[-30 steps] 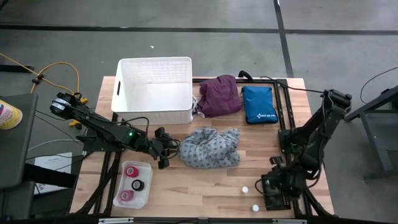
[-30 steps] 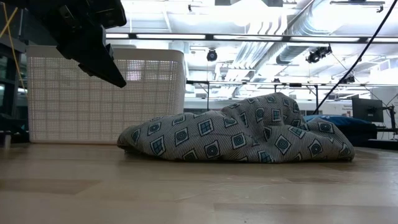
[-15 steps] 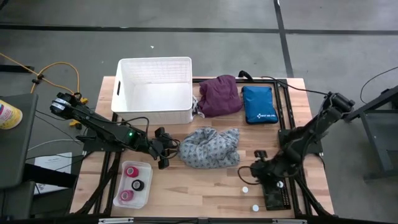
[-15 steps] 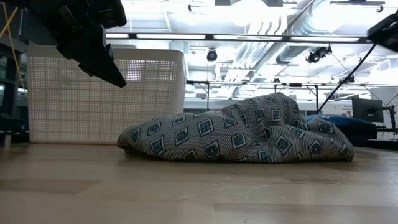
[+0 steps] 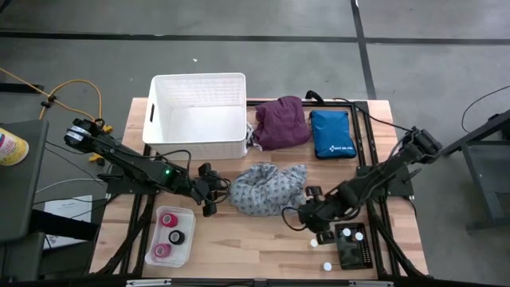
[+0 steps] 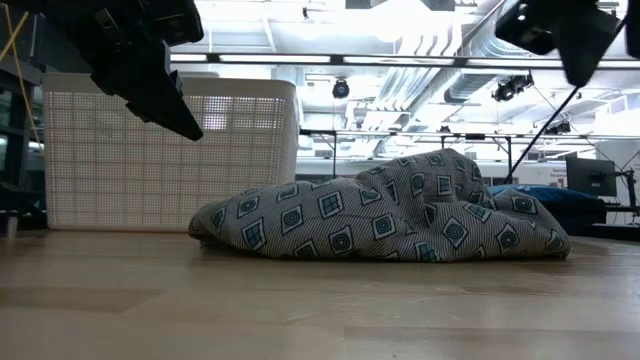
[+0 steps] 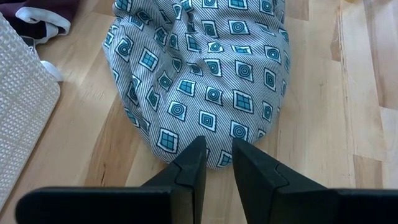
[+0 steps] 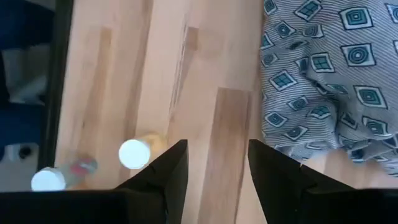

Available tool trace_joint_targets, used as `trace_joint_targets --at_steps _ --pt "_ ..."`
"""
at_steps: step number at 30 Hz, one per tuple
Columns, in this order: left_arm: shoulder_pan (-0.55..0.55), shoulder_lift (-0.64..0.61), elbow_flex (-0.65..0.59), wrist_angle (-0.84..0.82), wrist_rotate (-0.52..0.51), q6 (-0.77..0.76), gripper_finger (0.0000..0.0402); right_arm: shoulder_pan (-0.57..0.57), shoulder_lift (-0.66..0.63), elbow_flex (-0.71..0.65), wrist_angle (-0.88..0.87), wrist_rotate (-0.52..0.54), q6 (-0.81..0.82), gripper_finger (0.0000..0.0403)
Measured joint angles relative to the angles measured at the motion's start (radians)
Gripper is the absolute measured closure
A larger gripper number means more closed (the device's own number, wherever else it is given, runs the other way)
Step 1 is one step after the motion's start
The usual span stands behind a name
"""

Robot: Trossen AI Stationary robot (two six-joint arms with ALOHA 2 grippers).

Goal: Pick & place medical supplies in basket/bin
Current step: Put the yellow pill bottle into the black bin

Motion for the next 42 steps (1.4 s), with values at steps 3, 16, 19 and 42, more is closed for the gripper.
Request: trace_joint_targets --at_steps 3,16,19,42 --pt "0.000 0.000 0.000 0.000 0.000 0.000 0.0327 -0.011 0.055 0.064 -0.020 -0.003 -0.016 0.0247" --pt "0.000 0.000 0.000 0.000 0.000 0.000 0.0327 -0.008 0.106 0.115 -0.059 -0.001 0.023 0.0247" --pt "0.000 0.000 0.000 0.000 0.000 0.000 0.0327 0.011 0.106 0.115 -0.058 0.004 0.025 0.0247" --pt "0.000 0.000 0.000 0.000 0.000 0.000 0.0327 0.179 0.206 0.114 -0.104 0.025 0.253 0.0247"
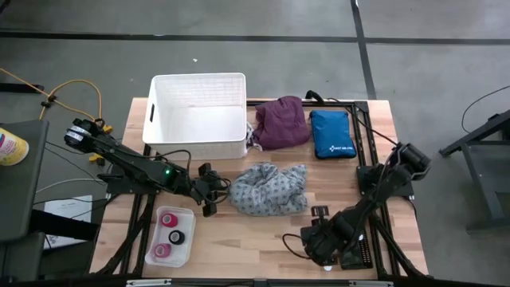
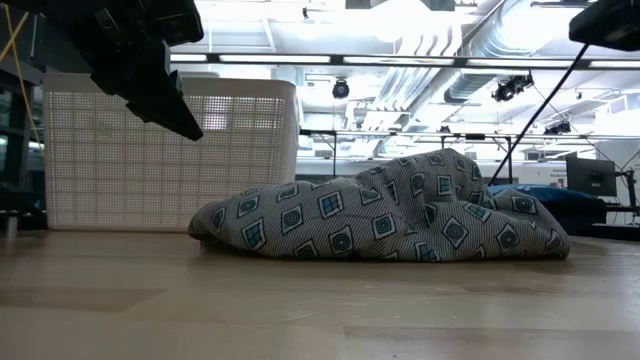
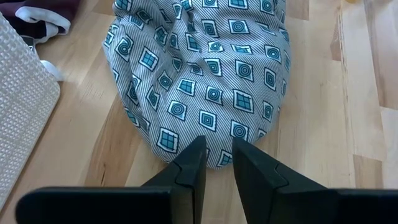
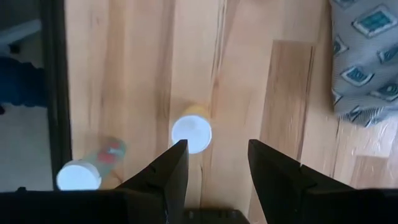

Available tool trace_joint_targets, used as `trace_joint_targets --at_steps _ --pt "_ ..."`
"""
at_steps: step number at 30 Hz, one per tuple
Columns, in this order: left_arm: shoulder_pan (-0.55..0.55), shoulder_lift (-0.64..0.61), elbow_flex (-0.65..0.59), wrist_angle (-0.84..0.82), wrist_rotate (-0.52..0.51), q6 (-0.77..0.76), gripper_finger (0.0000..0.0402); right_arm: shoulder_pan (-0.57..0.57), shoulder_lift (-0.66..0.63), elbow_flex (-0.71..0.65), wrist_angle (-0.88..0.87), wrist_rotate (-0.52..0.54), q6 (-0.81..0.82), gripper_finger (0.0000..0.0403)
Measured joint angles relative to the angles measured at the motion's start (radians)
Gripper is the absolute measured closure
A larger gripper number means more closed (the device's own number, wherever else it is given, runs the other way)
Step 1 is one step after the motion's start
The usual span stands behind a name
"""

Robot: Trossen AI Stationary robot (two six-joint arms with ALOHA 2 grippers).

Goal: Pick & place medical supplies in basket/bin
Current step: Put the yellow pill bottle into the black bin

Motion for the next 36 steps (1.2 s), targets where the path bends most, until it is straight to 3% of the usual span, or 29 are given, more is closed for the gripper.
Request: trace_joint_targets --at_steps 16,36 --pt "0.000 0.000 0.000 0.000 0.000 0.000 0.0327 0.065 0.012 -0.022 0.012 0.006 0.132 0.0247" --pt "0.000 0.000 0.000 0.000 0.000 0.000 0.0327 0.064 0.079 -0.023 0.034 0.005 0.166 0.0247"
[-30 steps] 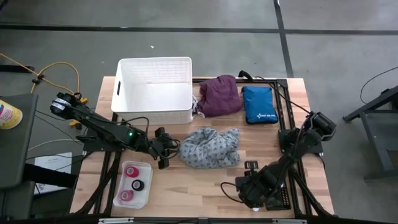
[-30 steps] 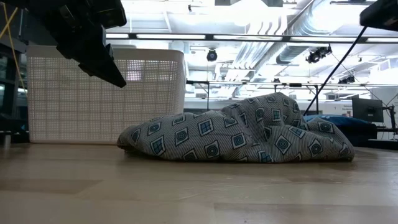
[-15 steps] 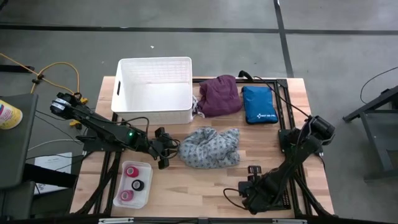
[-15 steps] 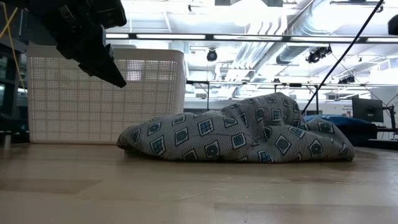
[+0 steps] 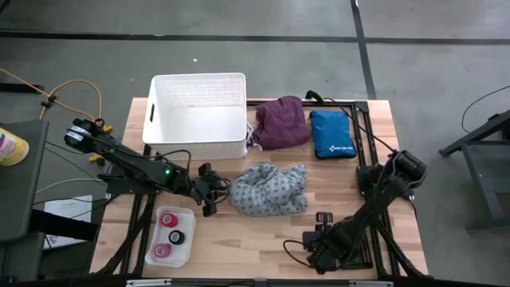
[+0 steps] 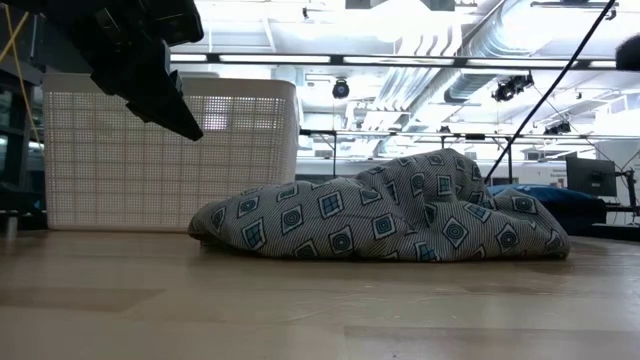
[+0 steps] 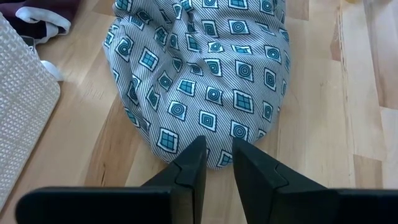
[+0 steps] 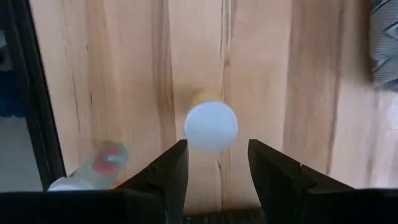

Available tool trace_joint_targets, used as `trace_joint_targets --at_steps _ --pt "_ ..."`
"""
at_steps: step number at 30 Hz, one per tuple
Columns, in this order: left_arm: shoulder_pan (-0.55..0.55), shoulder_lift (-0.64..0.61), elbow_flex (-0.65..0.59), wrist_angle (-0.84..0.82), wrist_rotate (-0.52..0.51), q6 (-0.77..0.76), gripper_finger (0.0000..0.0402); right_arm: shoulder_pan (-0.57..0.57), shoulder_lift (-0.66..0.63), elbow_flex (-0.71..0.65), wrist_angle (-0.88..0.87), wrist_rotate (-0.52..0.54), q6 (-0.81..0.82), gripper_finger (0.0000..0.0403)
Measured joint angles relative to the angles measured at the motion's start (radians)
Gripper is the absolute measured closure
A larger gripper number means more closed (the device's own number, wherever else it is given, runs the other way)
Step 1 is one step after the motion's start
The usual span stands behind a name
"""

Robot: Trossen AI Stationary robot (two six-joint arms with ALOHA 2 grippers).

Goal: Pick & place medical supplies in basket/bin
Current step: Put the yellow pill bottle into the black bin

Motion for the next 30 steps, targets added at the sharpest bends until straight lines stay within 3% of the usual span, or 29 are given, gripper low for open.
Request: trace_joint_targets --at_steps 30 --pt "0.000 0.000 0.000 0.000 0.000 0.000 0.0327 -0.039 0.020 0.000 0.066 0.020 -0.030 0.0247"
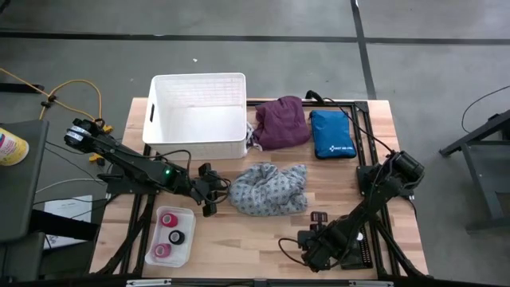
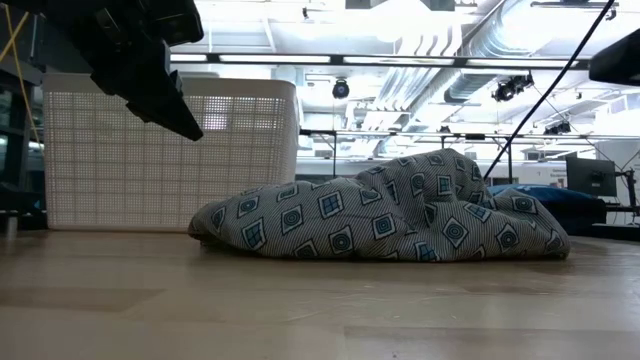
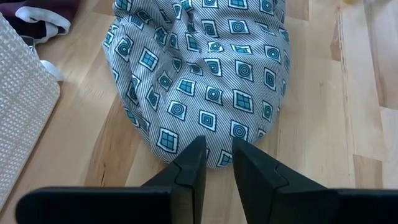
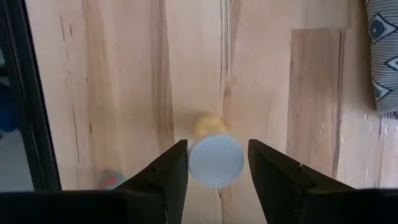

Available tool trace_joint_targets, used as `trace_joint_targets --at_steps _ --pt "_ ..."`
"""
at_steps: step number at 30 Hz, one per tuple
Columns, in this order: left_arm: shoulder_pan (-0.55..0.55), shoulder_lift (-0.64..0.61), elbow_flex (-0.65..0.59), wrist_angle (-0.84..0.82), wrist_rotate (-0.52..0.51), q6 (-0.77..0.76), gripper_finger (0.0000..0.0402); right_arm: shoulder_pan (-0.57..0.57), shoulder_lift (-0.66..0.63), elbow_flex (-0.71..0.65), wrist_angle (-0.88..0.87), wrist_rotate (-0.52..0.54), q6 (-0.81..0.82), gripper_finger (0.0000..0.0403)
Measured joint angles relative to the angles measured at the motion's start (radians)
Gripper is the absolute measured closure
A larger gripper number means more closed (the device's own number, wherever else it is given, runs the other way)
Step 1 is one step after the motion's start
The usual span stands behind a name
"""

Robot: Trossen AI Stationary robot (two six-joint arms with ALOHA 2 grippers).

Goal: Pick & place medical supplies in basket/bin
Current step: Put the yellow pill bottle into the black bin

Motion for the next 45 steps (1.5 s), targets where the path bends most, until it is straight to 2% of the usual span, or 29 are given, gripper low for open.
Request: trace_joint_targets --at_steps 20,30,45 --pt "0.000 0.000 0.000 0.000 0.000 0.000 0.0327 -0.005 -0.001 0.000 0.003 -0.015 0.000 0.0248" --pt "0.000 0.000 0.000 0.000 0.000 0.000 0.0327 -0.005 -0.001 0.000 0.002 -0.015 0.000 0.0289" --pt "0.000 0.000 0.000 0.000 0.000 0.000 0.0327 -0.013 -0.029 0.000 -0.002 -0.050 -0.026 0.0295"
